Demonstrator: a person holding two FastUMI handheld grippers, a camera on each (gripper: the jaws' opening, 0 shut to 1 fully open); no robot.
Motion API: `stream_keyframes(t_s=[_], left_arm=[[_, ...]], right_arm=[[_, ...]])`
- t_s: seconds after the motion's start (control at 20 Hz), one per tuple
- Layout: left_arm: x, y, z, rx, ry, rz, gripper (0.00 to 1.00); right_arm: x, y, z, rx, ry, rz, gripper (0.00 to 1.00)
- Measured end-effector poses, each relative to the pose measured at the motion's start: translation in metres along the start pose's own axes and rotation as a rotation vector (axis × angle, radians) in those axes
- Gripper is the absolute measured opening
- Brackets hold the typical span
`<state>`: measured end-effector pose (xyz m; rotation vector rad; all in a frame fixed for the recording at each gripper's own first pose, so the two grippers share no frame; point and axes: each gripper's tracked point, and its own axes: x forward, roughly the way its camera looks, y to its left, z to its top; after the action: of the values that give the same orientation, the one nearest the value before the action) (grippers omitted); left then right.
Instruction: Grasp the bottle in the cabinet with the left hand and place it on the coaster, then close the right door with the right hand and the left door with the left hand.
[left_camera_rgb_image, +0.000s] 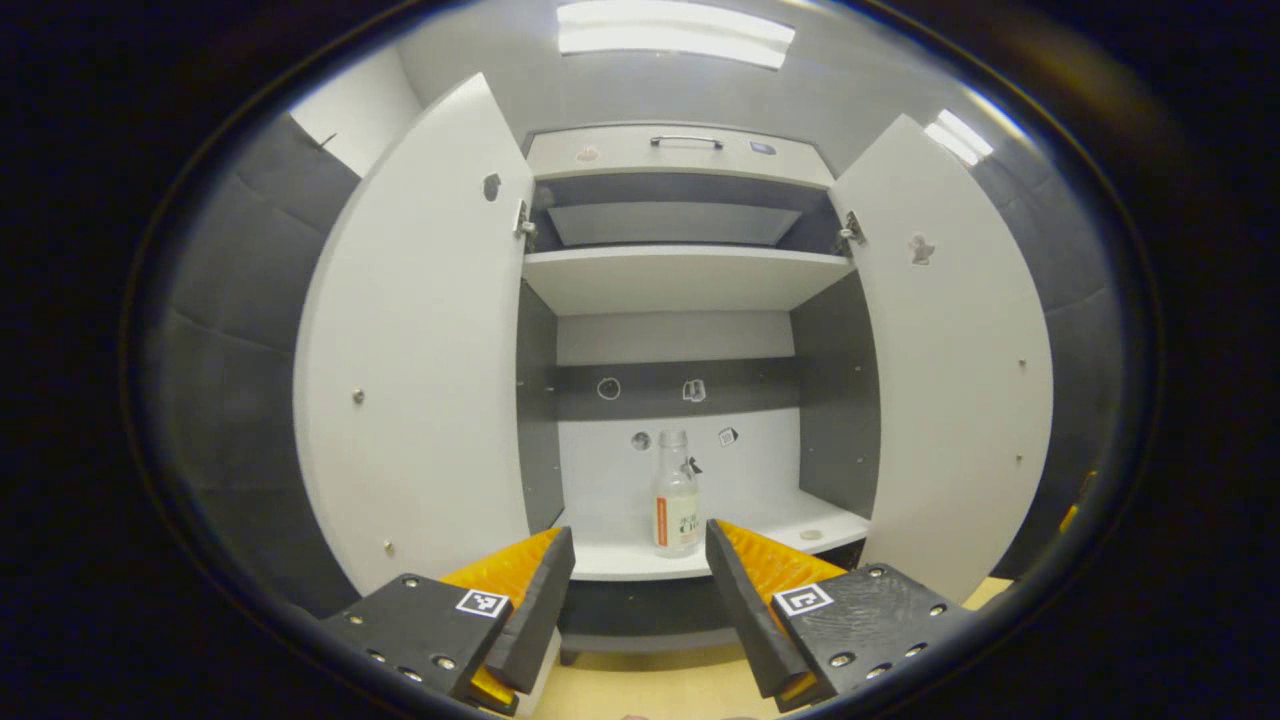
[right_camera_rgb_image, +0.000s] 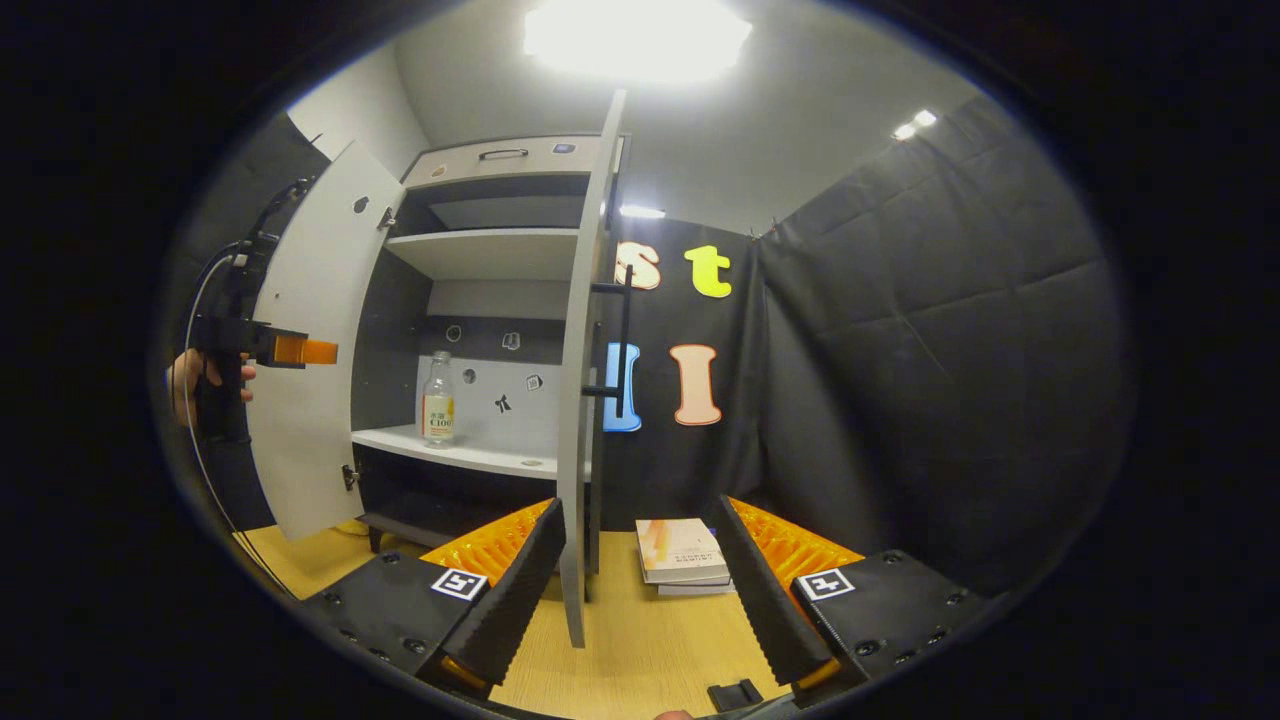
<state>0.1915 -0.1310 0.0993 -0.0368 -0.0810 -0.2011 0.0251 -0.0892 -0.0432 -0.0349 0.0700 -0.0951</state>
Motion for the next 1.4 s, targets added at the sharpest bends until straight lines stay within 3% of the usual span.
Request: stream_keyframes(t_s=[1.0,1.4], left_arm=[[0.176,-0.016,-0.002,-0.04,-0.006,-0.086,0.82],[0.245,-0.033,-0.021,-0.033,0.047,-0.124,0.8]], right_arm=[[0.027,-0.025,-0.024,-0.033,0.072,-0.197,0.95],[0.029,-0.03,-0.033,-0.04,0.091,-0.282,0.95]])
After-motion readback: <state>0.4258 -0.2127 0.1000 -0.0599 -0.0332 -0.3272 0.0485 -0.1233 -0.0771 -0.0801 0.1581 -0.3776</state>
